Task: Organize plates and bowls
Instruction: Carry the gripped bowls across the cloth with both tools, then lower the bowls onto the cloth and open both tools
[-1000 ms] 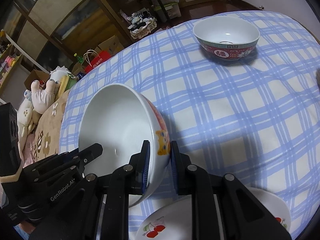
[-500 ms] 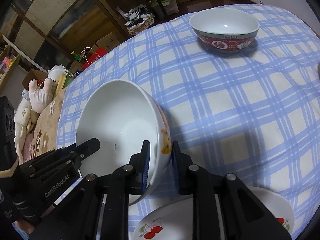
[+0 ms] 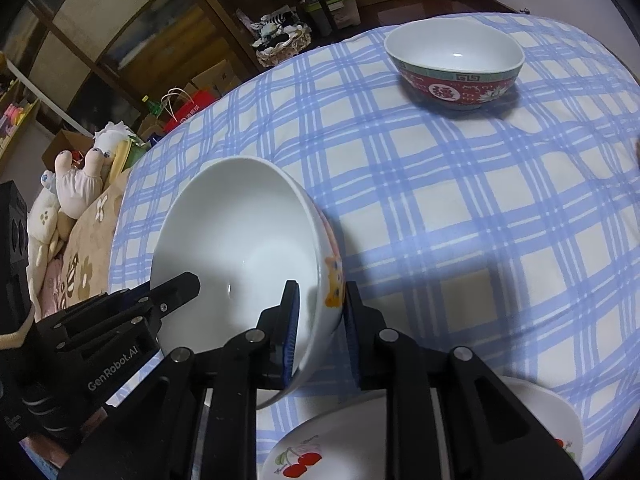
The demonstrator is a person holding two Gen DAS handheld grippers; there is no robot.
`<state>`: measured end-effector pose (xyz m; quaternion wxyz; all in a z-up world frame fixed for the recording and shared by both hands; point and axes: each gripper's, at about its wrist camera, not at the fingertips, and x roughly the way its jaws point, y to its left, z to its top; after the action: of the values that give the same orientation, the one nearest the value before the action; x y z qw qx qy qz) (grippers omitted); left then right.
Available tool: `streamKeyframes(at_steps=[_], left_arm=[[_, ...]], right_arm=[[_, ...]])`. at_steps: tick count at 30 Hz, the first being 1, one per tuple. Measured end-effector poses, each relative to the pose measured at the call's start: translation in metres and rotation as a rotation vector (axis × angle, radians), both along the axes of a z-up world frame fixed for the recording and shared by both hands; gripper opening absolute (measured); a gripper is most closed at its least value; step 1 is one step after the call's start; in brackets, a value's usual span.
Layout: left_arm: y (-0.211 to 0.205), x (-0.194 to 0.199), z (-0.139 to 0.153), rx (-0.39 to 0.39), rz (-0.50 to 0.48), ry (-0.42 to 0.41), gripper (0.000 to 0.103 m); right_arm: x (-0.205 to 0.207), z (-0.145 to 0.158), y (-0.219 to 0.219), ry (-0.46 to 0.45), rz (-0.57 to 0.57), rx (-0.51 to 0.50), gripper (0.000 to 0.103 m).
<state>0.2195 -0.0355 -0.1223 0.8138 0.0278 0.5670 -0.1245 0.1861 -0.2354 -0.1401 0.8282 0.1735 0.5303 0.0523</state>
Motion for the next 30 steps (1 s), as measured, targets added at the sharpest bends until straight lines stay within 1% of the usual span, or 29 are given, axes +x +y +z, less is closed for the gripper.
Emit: streamKeyframes(at_steps=[3,8,17,18,19,20,21,22,23,25,26,27,28,29,30], left_arm=[[0.0,0.0,0.0,-0.001,-0.003,0.003,0.015],[-0.002,-0.002,0.002,0.002,-0.011,-0.006,0.017],[-0.006,-0.007,0.012,0.003,-0.036,-0.026,0.022],[-0.008,-0.006,0.013,0.007,-0.043,-0.026,0.025],[-0.01,-0.006,0.014,0.01,-0.053,-0.027,0.031],[-0.012,-0.006,0.016,0.012,-0.06,-0.034,0.033],[-0.013,-0.007,0.02,0.016,-0.062,-0.052,0.04],[-0.013,-0.007,0.023,0.021,-0.062,-0.068,0.052],[-0.015,-0.008,0.027,0.025,-0.063,-0.088,0.057],[-0.016,-0.007,0.035,0.026,-0.056,-0.105,0.072],[-0.018,-0.005,0.038,0.028,-0.052,-0.103,0.076],[-0.019,-0.004,0.042,0.032,-0.051,-0.101,0.081],[-0.02,-0.002,0.045,0.036,-0.049,-0.106,0.082],[-0.022,0.0,0.05,0.043,-0.046,-0.118,0.082],[-0.023,0.003,0.056,0.05,-0.044,-0.13,0.083]], right_arm=[[-0.001,0.002,0.005,-0.006,0.016,-0.043,0.024],[-0.001,0.005,0.003,-0.007,0.009,-0.035,0.024],[-0.007,0.031,-0.006,-0.07,-0.012,-0.034,0.025],[-0.008,0.035,-0.007,-0.078,-0.011,-0.041,0.025],[-0.009,0.038,-0.008,-0.083,-0.012,-0.047,0.026],[-0.011,0.043,-0.009,-0.092,-0.016,-0.06,0.027],[-0.012,0.047,-0.011,-0.1,-0.021,-0.068,0.033],[-0.014,0.053,-0.015,-0.115,-0.033,-0.072,0.044],[-0.016,0.057,-0.018,-0.127,-0.041,-0.072,0.049],[-0.018,0.067,-0.026,-0.15,-0.061,-0.082,0.061],[-0.018,0.072,-0.031,-0.157,-0.07,-0.093,0.064],[-0.017,0.076,-0.035,-0.162,-0.076,-0.103,0.072],[-0.015,0.082,-0.04,-0.171,-0.08,-0.111,0.083],[-0.013,0.086,-0.044,-0.179,-0.082,-0.115,0.09],[-0.011,0.09,-0.049,-0.187,-0.084,-0.12,0.101]])
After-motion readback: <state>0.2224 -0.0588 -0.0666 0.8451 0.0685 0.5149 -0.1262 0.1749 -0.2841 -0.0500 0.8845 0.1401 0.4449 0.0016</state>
